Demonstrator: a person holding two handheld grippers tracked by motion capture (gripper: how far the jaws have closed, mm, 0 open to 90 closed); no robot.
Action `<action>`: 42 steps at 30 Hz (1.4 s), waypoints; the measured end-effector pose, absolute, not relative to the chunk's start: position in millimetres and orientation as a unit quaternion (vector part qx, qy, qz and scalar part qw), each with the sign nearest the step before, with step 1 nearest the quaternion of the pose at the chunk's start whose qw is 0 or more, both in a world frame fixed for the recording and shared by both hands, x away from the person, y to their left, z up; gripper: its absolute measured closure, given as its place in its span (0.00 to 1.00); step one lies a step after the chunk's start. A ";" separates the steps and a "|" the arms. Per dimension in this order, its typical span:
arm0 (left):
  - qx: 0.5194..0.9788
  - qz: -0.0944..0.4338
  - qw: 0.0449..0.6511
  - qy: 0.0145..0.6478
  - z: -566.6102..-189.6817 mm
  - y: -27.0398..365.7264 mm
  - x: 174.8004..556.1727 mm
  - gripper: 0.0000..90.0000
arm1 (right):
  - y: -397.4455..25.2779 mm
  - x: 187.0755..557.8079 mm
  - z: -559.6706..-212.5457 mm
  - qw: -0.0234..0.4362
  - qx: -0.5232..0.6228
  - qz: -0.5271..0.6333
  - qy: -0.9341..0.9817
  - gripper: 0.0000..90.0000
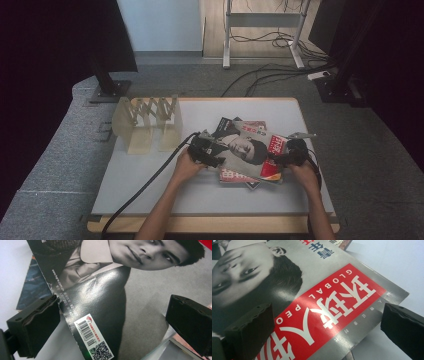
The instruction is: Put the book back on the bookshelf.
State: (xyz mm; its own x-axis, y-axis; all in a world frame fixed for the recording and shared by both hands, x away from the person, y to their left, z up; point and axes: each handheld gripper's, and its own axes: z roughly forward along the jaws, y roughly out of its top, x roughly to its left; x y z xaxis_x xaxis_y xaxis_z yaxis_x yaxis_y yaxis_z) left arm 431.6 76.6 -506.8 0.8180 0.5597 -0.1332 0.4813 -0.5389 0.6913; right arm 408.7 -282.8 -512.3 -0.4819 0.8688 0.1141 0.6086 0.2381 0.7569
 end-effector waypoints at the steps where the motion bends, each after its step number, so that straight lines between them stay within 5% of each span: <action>1: 0.876 0.051 0.376 0.297 -506.7 77.0 430.0 0.00 | -282.5 409.5 -512.2 0.168 0.480 0.387 0.769 0.00; 30: 0.900 0.040 0.351 0.255 -511.8 81.5 357.6 0.00 | -265.4 436.1 -509.3 0.164 0.458 0.379 0.787 0.00; 42: 0.891 0.049 0.373 0.253 -493.8 90.5 381.4 0.00 | -259.1 423.1 -493.9 0.186 0.446 0.371 0.793 0.00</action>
State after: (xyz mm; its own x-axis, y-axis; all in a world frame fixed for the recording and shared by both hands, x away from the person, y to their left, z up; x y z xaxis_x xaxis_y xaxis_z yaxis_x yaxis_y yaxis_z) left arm 381.4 90.5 -493.8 0.8673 0.4871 -0.1022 0.4146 -0.5936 0.6897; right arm 423.1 -259.1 -493.9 -0.5329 0.8454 0.0358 0.5693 0.3269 0.7544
